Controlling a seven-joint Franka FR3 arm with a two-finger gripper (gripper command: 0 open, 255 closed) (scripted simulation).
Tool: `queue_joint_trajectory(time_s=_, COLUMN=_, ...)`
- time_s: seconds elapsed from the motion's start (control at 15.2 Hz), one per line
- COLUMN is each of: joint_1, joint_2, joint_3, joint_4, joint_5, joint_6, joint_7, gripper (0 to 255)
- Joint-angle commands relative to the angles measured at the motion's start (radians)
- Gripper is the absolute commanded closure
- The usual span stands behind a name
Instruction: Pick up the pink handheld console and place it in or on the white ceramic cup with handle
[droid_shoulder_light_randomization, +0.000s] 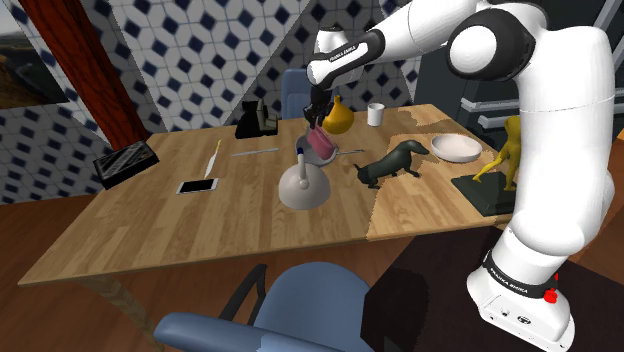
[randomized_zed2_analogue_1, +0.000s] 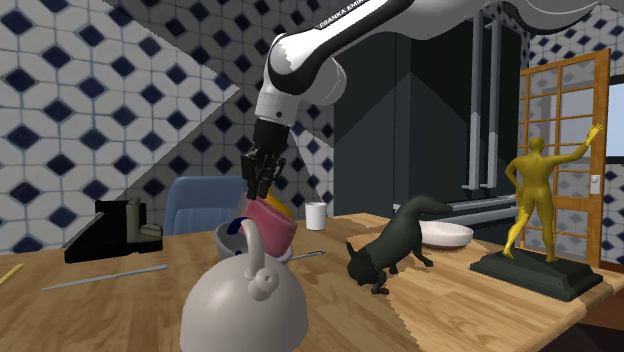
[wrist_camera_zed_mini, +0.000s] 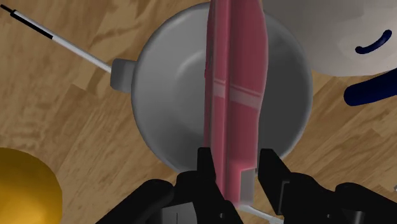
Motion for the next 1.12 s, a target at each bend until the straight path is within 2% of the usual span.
queue_joint_trajectory(time_s=0.0, joint_1=0.000, joint_2=0.001, joint_3=0.000, joint_4=-0.001, joint_5=0.000, joint_6=0.000, joint_7=0.000, gripper=255)
queue_joint_trajectory(time_s=0.07, joint_1=0.000, joint_2=0.001, joint_3=0.000, joint_4=-0.001, joint_5=0.000, joint_6=0.000, joint_7=0.000, gripper=255)
queue_joint_trajectory(time_s=0.13, joint_1=0.000, joint_2=0.001, joint_3=0.000, joint_4=-0.001, joint_5=0.000, joint_6=-0.001, joint_7=0.000, gripper=0)
queue_joint_trajectory(time_s=0.46, joint_1=0.000, joint_2=0.001, joint_3=0.000, joint_4=-0.001, joint_5=0.000, joint_6=0.000, joint_7=0.000, gripper=0)
queue_joint_trajectory(time_s=0.73, joint_1=-0.002, joint_2=-0.072, joint_3=-0.002, joint_4=0.015, joint_5=-0.002, joint_6=-0.090, joint_7=0.001, gripper=0)
queue_joint_trajectory(time_s=1.06, joint_1=-0.002, joint_2=-0.072, joint_3=-0.002, joint_4=0.015, joint_5=-0.002, joint_6=-0.090, joint_7=0.001, gripper=0)
